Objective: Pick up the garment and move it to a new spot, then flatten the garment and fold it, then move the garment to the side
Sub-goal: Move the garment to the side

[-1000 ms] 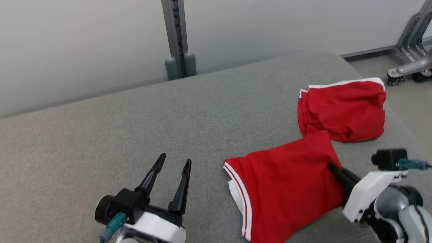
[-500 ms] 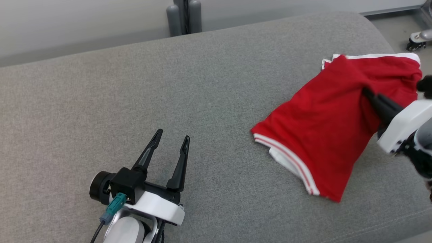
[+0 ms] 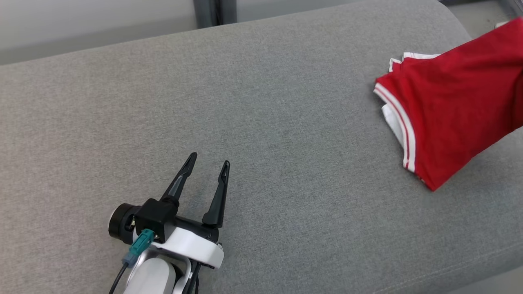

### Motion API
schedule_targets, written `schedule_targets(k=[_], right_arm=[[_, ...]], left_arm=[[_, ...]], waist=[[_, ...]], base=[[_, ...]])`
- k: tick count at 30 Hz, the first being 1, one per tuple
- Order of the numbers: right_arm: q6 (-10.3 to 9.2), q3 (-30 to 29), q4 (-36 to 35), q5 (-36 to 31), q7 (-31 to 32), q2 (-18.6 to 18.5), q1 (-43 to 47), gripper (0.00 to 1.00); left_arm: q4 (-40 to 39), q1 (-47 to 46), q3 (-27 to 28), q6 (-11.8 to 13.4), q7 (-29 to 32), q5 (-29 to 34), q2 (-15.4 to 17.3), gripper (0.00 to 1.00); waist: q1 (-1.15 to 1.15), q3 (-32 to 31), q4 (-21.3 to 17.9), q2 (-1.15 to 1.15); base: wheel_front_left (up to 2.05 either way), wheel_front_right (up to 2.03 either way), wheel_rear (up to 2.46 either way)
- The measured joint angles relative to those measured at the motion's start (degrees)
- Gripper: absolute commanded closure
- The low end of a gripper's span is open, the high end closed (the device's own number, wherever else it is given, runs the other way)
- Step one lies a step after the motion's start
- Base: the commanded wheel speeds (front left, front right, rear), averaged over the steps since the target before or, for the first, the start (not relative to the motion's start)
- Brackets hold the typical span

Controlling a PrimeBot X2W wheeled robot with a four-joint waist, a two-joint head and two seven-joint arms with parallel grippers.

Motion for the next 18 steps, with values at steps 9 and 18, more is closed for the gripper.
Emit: schedule_targets(k=[9, 18], right_arm=[[0.00, 0.37, 11.21, -2.31, -5.36, 2.23, -4.05, 0.68], [0.01, 2.29, 17.47, -4.89, -10.57, 3.75, -5.69, 0.00]], left_arm=[[0.59, -1.77, -0.27, -0.08, 0.00, 0.05, -0.01, 0.00], [1.42, -1.65, -0.09, -0.31, 0.00, -0.87, 0.02, 0.00]], waist=[[0.00, 1.78, -1.11, 0.00], [0.00, 0.00, -0.23, 0.00]], base=[[0.00, 0.00, 0.00], [0.00, 0.00, 0.00]])
